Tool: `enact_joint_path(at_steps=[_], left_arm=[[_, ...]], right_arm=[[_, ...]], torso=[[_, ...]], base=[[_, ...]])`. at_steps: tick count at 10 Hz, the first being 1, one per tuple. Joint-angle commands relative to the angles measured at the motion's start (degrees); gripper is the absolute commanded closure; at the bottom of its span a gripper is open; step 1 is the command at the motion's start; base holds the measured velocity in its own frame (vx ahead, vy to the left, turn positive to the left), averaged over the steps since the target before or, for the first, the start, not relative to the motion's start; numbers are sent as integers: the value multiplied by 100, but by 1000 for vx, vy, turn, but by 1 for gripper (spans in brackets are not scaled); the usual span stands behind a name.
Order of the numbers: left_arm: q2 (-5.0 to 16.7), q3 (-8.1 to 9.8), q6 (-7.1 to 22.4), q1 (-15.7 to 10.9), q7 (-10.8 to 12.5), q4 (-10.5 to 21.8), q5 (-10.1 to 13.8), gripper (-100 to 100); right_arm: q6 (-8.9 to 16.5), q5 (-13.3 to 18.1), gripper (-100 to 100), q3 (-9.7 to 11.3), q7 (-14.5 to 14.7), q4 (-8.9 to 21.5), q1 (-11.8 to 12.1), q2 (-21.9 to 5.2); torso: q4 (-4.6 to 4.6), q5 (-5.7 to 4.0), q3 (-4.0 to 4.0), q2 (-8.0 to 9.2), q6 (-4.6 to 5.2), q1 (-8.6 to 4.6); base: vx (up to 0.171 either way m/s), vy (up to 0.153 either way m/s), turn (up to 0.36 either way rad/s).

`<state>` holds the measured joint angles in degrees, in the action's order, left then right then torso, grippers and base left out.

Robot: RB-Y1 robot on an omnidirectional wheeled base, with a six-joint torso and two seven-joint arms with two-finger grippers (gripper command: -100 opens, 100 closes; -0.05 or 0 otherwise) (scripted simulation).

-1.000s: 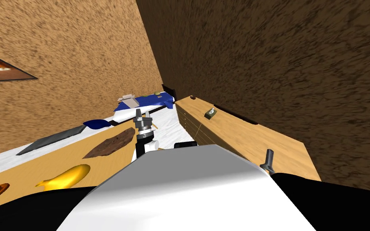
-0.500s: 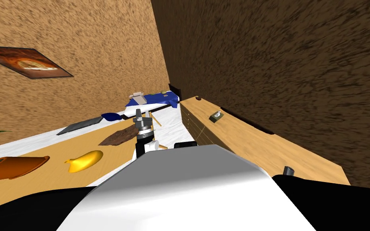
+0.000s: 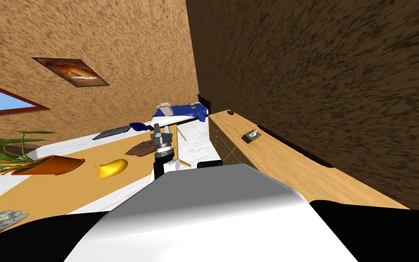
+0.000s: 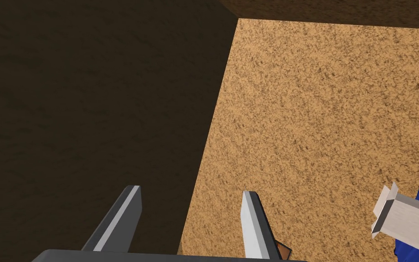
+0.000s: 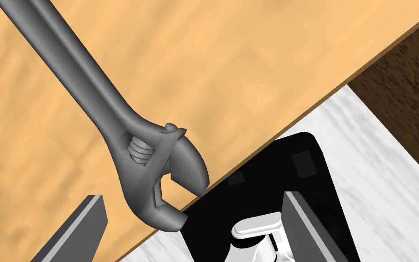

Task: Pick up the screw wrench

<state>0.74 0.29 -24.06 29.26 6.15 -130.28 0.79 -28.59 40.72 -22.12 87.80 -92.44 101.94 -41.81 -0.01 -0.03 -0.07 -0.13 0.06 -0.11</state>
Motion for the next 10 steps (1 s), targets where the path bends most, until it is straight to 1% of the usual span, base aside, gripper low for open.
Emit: enact_joint_path(at_steps=[1,2,3,4,5,6,7,8,9,10], left_arm=[[0,0,0,0,0,0,0,0],[0,1,0,1,0,0,0,0],[0,0,0,1,0,0,0,0],[0,1,0,1,0,0,0,0],[0,0,0,0,0,0,0,0],[0,1,0,1,0,0,0,0],[0,1,0,1,0,0,0,0],[0,1,0,1,0,0,0,0],[0,1,0,1,0,0,0,0],[0,1,0,1,0,0,0,0]], right_arm=[[4,63,-100,25,235,29,50,-78],[-24,175,-100,72,439,152,110,-202],[-24,175,-100,72,516,152,110,-202],[-51,279,-100,124,739,265,152,-317],[-51,279,-100,124,781,265,152,-317],[-76,374,-100,181,995,368,178,-421],[-76,374,-100,181,1026,368,178,-421],[-100,461,-100,241,1249,458,189,-514],[-122,537,-100,304,1389,535,185,-594],[-122,537,-100,304,1447,535,185,-594]], torso=[[0,0,0,0,0,0],[1,0,1,1,7,1],[0,-1,0,-1,3,-2],[1,-1,1,2,5,-1],[1,-1,1,2,0,-2],[2,-1,3,3,8,-2],[1,-1,2,3,4,-2],[2,-1,2,3,7,0],[1,-1,2,2,3,-3],[2,-3,2,3,4,-8]], base=[[23,-25,119],[28,-31,150],[18,-29,136],[10,-24,296],[13,-32,112],[16,-32,140],[13,-28,103],[15,-32,187],[9,-46,250],[2,-41,88]])
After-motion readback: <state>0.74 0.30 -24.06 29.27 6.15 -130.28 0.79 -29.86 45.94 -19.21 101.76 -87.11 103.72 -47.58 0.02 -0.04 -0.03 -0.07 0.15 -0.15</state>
